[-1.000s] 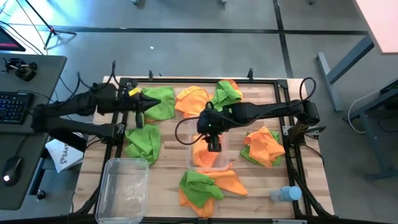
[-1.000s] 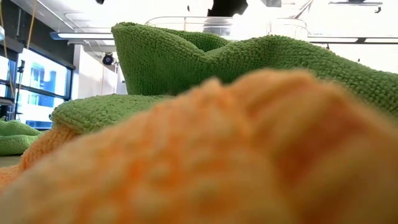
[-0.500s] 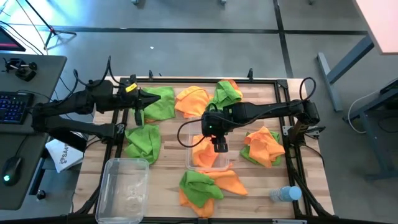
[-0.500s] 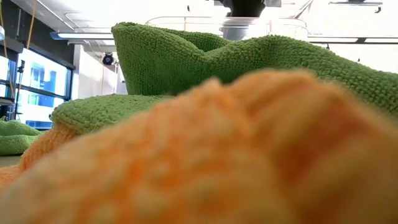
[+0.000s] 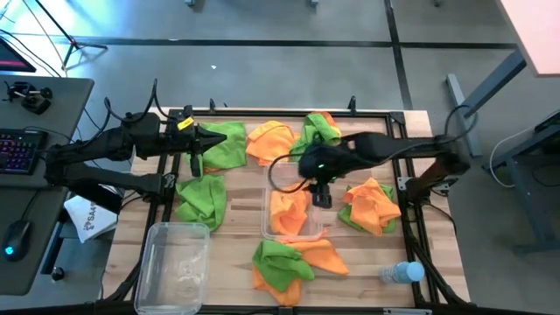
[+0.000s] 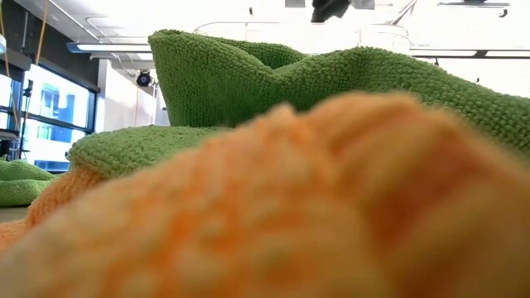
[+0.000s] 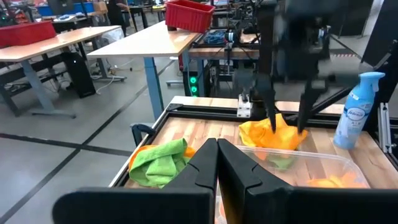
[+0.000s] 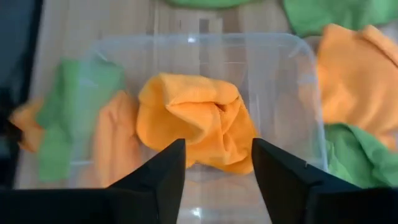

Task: Sort microfiber towel by color & place in baskets
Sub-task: Put the yellow microfiber towel into the right transparent bin

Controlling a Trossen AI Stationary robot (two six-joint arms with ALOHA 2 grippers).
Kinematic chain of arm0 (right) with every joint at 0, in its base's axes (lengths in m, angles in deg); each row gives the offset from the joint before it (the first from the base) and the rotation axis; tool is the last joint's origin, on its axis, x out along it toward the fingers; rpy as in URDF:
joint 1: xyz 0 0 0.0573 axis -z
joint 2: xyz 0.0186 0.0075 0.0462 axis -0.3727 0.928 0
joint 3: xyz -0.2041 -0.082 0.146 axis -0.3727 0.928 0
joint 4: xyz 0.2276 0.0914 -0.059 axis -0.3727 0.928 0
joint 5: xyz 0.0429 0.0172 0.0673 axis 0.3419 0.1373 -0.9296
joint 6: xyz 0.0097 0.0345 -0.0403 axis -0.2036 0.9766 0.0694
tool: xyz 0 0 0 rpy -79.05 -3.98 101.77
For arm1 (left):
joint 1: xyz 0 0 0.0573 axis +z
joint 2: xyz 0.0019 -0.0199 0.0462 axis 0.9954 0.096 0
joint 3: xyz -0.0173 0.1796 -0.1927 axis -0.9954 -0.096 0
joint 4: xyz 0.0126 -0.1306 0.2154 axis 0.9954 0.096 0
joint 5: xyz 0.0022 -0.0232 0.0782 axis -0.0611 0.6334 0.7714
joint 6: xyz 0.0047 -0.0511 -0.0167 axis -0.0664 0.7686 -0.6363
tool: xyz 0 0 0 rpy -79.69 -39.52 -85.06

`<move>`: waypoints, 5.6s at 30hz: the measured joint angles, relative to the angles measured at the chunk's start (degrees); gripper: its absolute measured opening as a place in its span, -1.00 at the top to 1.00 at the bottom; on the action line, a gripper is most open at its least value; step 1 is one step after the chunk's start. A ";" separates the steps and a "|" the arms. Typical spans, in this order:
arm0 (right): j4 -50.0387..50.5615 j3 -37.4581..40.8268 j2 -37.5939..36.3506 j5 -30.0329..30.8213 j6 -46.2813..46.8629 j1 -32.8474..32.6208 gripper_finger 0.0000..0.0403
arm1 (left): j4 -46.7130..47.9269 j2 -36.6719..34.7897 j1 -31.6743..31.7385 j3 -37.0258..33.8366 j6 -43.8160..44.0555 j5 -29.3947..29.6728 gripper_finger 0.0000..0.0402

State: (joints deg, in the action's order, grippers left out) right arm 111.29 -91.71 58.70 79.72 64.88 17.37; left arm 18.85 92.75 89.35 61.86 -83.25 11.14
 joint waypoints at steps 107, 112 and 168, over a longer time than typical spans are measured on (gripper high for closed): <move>-5.07 42.41 -51.46 20.46 13.30 -7.21 1.00 | 24.90 40.21 4.43 -21.87 79.36 -7.35 0.62; -5.13 42.40 -51.44 22.17 14.93 -7.21 1.00 | 29.80 38.83 5.78 -17.85 70.19 -3.26 0.96; -4.54 42.39 -51.42 23.70 0.32 -7.21 1.00 | 65.79 41.14 -51.53 54.18 89.90 -12.86 1.00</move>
State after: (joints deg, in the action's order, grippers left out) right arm 106.75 -49.32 7.28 103.42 65.20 10.15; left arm 84.64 133.89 37.82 116.05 6.65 -1.72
